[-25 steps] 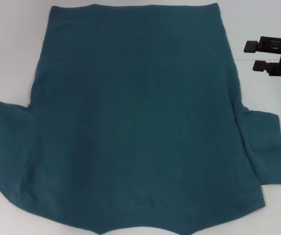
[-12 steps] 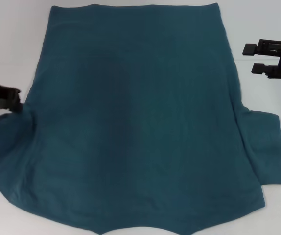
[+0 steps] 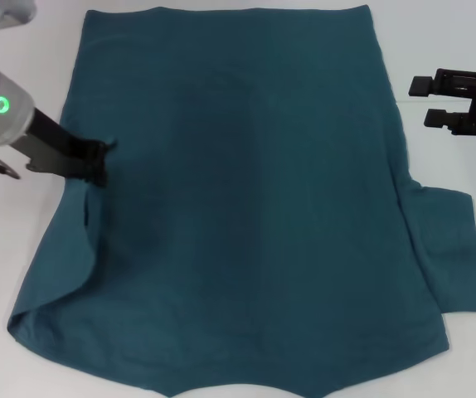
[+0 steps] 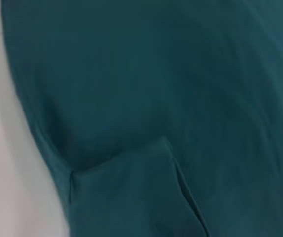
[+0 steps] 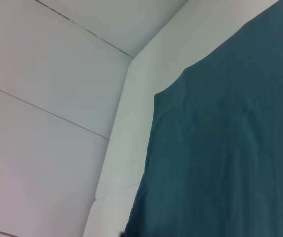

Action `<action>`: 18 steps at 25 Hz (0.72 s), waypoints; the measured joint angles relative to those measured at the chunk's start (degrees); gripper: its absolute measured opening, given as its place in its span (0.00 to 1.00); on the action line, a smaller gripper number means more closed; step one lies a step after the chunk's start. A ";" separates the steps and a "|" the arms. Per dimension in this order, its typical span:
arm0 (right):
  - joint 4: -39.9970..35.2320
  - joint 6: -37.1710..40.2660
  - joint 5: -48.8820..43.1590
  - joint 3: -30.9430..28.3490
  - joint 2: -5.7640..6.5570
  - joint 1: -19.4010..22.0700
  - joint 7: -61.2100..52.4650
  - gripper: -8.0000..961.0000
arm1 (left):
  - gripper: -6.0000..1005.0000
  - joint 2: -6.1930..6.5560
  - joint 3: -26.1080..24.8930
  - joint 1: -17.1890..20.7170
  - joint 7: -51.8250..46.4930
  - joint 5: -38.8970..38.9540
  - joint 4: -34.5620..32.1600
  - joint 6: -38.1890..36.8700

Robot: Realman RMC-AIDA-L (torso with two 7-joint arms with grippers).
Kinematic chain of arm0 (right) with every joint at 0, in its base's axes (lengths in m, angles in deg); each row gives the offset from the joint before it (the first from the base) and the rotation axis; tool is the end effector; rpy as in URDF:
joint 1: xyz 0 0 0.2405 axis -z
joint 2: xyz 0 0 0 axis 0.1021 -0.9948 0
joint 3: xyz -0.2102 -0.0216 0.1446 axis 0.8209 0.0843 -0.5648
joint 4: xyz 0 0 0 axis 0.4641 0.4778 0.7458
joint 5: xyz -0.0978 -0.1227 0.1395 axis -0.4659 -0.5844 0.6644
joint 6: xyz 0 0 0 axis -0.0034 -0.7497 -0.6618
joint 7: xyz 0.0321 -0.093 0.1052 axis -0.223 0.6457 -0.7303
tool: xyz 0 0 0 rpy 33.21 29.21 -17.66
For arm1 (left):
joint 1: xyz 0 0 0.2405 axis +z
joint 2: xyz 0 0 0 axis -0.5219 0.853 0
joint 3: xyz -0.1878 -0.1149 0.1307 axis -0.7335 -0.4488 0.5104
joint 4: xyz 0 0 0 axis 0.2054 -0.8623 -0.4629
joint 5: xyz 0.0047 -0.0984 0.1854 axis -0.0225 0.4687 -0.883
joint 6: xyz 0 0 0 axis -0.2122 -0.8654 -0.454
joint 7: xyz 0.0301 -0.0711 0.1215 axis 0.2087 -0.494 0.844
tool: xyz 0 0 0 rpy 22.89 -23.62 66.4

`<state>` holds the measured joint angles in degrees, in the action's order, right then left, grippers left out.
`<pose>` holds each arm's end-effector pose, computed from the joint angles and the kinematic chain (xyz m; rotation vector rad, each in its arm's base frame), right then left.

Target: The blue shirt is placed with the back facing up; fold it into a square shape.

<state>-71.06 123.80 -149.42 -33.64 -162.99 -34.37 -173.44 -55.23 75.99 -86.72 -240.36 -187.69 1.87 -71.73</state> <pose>0.2553 0.4081 0.0959 -2.0863 1.8347 0.8711 -0.2034 0.4386 0.0547 -2.0966 -1.5838 0.2114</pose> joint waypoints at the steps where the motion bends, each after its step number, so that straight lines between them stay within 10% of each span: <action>1: 0.03 0.02 -0.01 0.00 -0.01 0.03 0.00 0.86 | 0.01 -0.08 -0.01 -0.34 -0.15 0.09 1.12 1.17; 10: 0.06 0.34 -0.04 1.74 -0.03 0.07 1.10 0.86 | 0.02 -0.58 -0.32 -0.30 3.60 5.57 3.77 4.48; 18: -0.09 0.47 -0.13 2.65 0.26 0.10 3.86 0.86 | 0.27 -2.30 -1.39 4.08 16.48 11.14 -2.70 -0.72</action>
<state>-71.15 124.27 -149.55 -30.99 -162.73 -34.27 -169.58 -57.53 74.60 -82.64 -223.88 -176.54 -0.82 -72.45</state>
